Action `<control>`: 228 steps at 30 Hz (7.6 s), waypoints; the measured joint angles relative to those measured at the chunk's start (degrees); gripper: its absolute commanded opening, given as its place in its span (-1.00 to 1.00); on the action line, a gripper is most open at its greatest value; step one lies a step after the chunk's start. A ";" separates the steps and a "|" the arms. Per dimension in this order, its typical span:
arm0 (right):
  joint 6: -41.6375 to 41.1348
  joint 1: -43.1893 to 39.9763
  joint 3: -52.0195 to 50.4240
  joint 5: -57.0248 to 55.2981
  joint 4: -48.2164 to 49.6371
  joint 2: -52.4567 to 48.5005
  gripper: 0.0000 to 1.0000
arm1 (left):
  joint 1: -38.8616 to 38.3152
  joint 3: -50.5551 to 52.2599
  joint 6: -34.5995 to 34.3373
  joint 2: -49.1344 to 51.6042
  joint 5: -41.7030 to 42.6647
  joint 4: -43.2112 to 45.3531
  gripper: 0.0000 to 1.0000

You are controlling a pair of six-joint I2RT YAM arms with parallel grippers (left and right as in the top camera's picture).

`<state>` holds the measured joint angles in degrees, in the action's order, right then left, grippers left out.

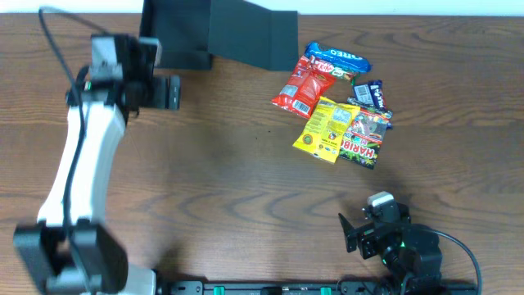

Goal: Pack container

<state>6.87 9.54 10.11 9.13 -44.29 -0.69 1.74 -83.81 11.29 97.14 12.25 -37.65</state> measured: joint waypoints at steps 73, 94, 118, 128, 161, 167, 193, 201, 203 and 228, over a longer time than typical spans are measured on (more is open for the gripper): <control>0.00 0.00 0.00 0.02 0.04 0.00 0.99 | 6.67 -47.04 5.53 39.80 1.60 -46.49 0.92; 0.00 0.00 0.00 0.02 0.04 0.00 0.98 | 6.25 -47.34 10.40 18.16 5.27 -37.59 0.91; 0.00 0.00 0.00 0.02 0.02 0.00 0.98 | 13.05 -11.02 -7.34 20.79 -6.95 -5.51 0.86; 0.00 0.00 0.00 0.02 0.02 0.00 0.98 | 13.05 -9.62 -13.57 20.79 -6.93 2.95 0.15; 0.00 0.00 0.00 0.02 0.02 0.00 0.98 | 13.05 -9.86 -38.56 24.68 -8.17 -10.23 -0.88; 0.00 0.00 0.00 0.02 0.02 0.00 0.99 | 13.05 -9.92 -50.86 24.57 -8.44 -20.20 -0.88; 0.00 0.00 0.00 0.02 0.04 0.00 0.98 | 3.58 9.94 -81.29 8.59 0.57 -17.64 -0.87; 0.00 0.00 0.00 0.02 0.04 0.00 0.98 | -4.07 9.94 -94.03 8.57 3.34 -16.59 -0.88; 0.00 0.00 0.00 0.00 0.02 0.00 0.99 | -6.47 9.94 -96.45 8.57 3.65 -15.15 -0.88; 0.00 0.00 0.00 0.02 0.02 0.00 0.98 | -15.08 9.92 -91.14 7.37 7.56 -9.01 0.91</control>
<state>6.87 9.54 10.11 9.15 -44.27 -0.69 -13.34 -73.89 -79.85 104.51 19.81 -46.65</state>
